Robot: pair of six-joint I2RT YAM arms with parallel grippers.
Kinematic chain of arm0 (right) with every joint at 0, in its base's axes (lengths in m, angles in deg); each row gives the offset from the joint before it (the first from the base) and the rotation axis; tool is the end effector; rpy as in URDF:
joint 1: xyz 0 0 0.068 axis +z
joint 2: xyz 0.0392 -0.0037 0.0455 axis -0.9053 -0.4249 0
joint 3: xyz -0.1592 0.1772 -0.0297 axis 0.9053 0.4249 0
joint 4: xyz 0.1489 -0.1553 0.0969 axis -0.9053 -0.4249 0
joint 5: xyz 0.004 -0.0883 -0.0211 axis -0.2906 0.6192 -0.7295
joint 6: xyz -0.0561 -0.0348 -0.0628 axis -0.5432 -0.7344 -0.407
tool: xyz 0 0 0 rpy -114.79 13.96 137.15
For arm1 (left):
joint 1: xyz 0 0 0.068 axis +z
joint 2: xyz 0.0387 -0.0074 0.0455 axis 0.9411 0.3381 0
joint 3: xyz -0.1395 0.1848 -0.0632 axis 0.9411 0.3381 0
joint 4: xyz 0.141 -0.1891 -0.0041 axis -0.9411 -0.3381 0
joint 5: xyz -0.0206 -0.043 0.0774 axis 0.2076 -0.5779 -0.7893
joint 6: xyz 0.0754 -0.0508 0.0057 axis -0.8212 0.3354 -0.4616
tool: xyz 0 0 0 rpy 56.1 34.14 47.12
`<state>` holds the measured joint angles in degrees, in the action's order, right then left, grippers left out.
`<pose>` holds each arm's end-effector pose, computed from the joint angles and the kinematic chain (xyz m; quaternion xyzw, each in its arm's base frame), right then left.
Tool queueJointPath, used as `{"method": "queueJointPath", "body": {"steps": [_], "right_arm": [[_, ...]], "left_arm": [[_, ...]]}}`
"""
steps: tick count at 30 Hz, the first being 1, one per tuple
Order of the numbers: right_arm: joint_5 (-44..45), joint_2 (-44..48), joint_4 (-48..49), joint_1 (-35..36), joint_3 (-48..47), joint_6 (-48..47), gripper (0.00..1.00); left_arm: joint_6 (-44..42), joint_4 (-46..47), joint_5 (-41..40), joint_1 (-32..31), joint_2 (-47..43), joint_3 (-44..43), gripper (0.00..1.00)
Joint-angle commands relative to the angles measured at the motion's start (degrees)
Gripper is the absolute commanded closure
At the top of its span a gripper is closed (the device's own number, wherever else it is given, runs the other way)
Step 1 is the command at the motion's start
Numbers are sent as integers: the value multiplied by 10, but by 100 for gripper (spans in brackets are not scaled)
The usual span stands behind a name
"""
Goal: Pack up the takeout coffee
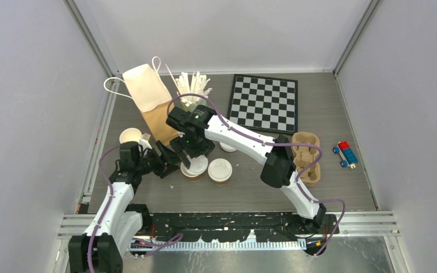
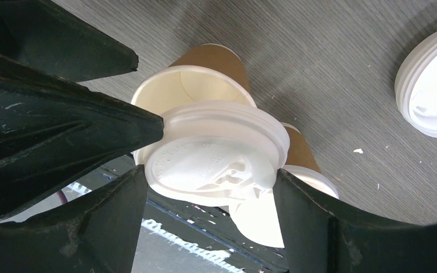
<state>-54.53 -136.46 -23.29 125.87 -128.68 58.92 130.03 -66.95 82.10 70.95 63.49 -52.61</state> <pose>0.2033 0.3700 0.2108 -0.3381 0.9310 0.0970 0.0974 0.1903 -0.0511 0.1494 -0.2456 0.8262 -0.4568 0.2201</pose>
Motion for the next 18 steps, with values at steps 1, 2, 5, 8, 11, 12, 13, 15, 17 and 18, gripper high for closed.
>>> {"method": "queueJointPath", "body": {"steps": [1,2,5,8,11,12,13,15,17,18], "right_arm": [[-11,10,14,1,-15,-5,20],[-12,9,14,2,-16,-5,20],[-13,10,15,1,-15,-4,20],[-14,11,16,1,-16,-1,20],[-16,12,16,2,-20,2,20],[-15,12,17,2,-22,2,20],[-15,12,16,2,-23,3,20],[-17,11,16,2,-25,5,20],[-17,9,17,4,-25,6,20],[-17,9,16,4,-25,5,20]], "left_arm": [[-16,-14,-12,-2,-15,2,33],[-17,-17,-14,-3,-17,1,33],[-18,-34,-21,-2,-23,-4,33],[-19,-56,-27,-2,-28,-14,32],[-11,-66,-28,-2,-39,-19,30],[-7,-66,-28,-3,-43,-19,30],[-4,-68,-28,-2,-45,-19,29],[-2,-79,-29,-2,-50,-20,28],[-2,-86,-30,-2,-56,-21,26],[0,-90,-32,-3,-60,-21,24]]}}
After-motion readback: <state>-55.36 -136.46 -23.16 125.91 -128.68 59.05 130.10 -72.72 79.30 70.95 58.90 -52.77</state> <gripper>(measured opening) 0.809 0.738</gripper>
